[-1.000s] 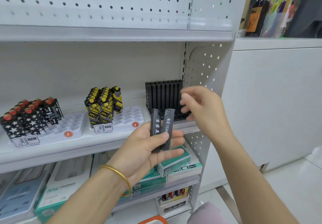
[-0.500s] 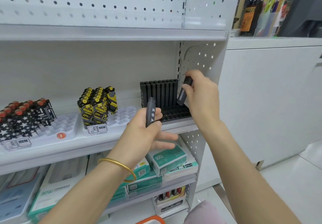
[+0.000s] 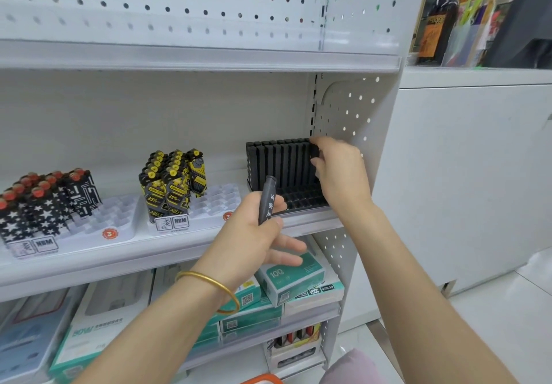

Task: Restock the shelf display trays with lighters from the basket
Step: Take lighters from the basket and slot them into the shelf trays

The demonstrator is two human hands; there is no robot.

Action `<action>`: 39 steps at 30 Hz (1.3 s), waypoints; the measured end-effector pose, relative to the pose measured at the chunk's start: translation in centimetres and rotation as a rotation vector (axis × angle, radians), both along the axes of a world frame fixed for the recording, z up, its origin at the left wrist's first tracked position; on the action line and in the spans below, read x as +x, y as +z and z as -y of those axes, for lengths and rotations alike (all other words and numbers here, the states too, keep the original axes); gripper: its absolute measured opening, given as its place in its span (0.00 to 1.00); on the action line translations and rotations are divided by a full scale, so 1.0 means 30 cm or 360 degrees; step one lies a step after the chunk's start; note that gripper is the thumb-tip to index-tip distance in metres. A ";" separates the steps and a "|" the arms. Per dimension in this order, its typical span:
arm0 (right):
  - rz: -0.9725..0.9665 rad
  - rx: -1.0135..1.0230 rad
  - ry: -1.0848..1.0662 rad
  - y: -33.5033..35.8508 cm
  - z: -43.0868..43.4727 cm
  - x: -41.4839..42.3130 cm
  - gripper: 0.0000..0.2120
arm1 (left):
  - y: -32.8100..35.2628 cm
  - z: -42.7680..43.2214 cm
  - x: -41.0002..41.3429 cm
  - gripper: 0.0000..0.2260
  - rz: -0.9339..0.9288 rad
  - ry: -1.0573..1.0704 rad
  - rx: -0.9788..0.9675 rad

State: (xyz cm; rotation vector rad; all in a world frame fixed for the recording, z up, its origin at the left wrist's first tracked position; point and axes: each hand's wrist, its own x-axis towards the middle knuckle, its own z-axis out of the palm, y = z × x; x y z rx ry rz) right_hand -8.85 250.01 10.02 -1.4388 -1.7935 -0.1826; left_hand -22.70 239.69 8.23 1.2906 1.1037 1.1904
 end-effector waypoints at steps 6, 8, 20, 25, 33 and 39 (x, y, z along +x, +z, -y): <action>-0.0143 -0.0131 0.0117 -0.008 0.005 0.003 0.32 | 0.006 0.008 -0.008 0.09 0.0071 -0.0018 -0.0010; -0.0270 -0.0111 0.0126 -0.006 0.039 0.009 0.33 | 0.008 0.016 -0.011 0.09 0.0122 -0.0020 0.0046; -0.1036 -0.0719 0.1140 0.033 0.281 -0.013 0.08 | 0.001 0.031 -0.029 0.10 0.0365 -0.0259 -0.0017; -0.0994 -0.0685 0.1132 0.043 0.266 -0.032 0.04 | 0.005 0.042 -0.039 0.07 0.0443 -0.0215 -0.0050; -0.1014 -0.0582 0.0875 0.039 0.271 -0.076 0.03 | -0.016 0.034 -0.067 0.05 -0.0163 0.0296 0.0425; -0.1333 -0.0509 0.0923 0.075 0.230 -0.085 0.08 | -0.029 0.025 -0.072 0.16 -0.0675 0.0495 0.0775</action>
